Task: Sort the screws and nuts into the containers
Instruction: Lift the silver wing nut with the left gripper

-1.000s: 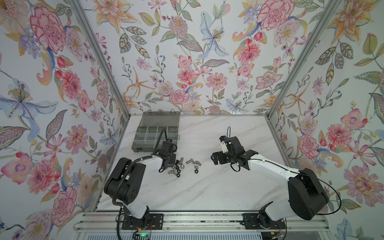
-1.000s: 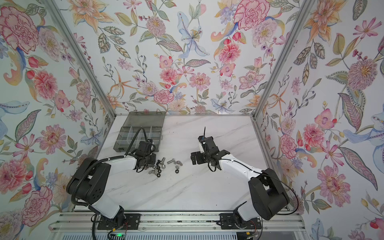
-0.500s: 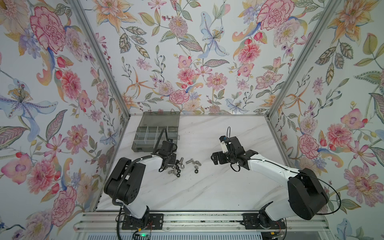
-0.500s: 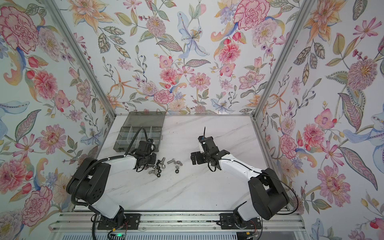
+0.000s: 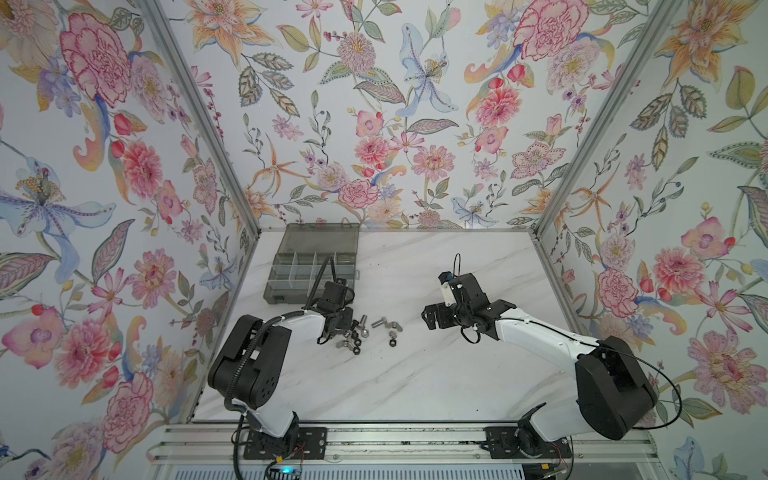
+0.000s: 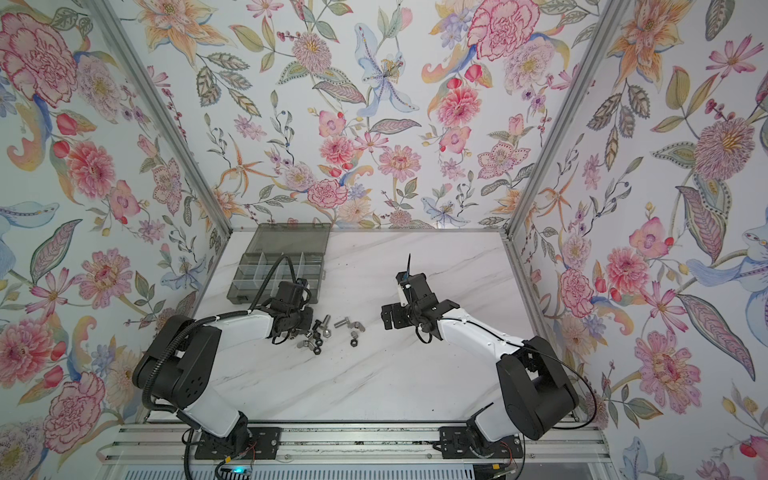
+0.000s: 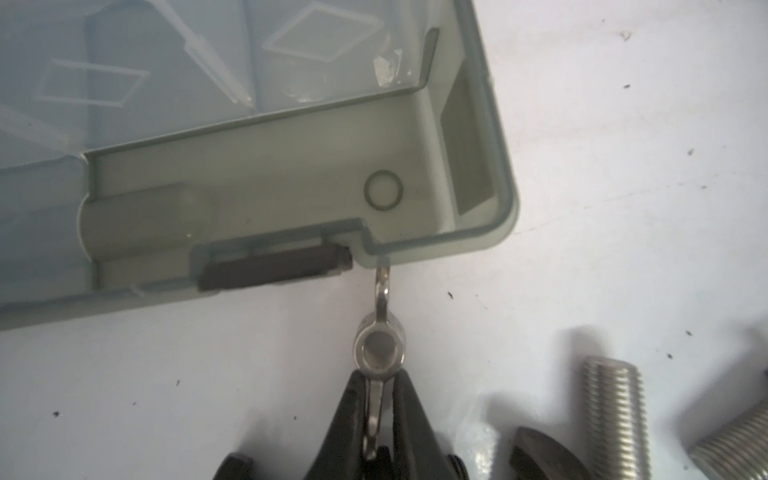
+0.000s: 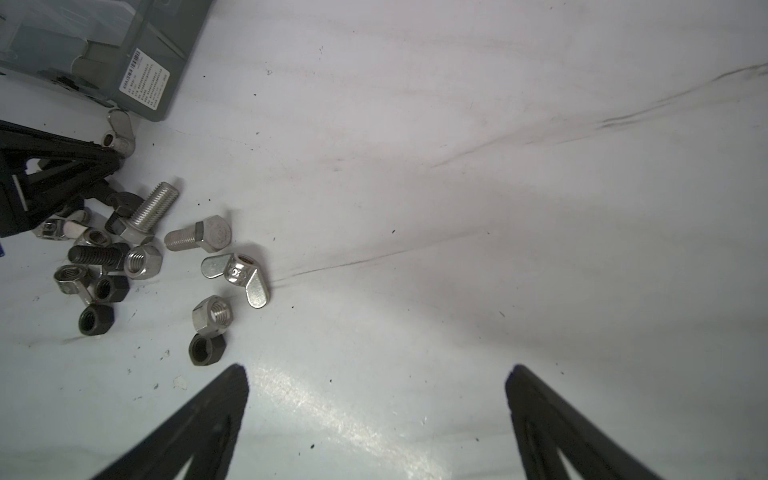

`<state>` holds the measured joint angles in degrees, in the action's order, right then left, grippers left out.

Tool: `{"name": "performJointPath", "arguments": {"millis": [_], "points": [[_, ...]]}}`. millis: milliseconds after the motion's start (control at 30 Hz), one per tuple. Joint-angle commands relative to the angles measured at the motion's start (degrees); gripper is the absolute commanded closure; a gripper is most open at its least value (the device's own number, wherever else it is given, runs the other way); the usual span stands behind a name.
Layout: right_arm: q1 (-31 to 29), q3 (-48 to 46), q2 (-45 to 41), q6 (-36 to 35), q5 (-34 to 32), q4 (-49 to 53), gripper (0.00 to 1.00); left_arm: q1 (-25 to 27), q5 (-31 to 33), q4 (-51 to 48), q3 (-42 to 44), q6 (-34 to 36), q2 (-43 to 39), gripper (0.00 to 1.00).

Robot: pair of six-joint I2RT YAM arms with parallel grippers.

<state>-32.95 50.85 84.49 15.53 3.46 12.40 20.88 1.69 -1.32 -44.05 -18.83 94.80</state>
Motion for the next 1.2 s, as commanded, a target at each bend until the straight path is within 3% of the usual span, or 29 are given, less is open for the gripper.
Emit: {"name": "performJointPath", "arguments": {"millis": [0,600,1033,1167], "points": [[-0.4,-0.7,0.1,1.0,-0.4,0.6,0.01,-0.5,-0.5,-1.8,-1.0,0.2,-1.1,0.84],[-0.5,-1.0,0.2,0.8,-0.8,0.5,0.01,-0.5,-0.3,-2.4,-2.8,0.1,-1.5,0.89],[-0.6,-1.3,0.0,0.7,-1.0,0.6,0.01,-0.6,1.0,-2.8,-2.7,0.1,-1.6,0.73],[-0.6,-1.3,0.0,0.7,-0.9,0.5,0.01,-0.5,1.1,-2.7,-2.9,0.1,-1.1,0.73]]}}
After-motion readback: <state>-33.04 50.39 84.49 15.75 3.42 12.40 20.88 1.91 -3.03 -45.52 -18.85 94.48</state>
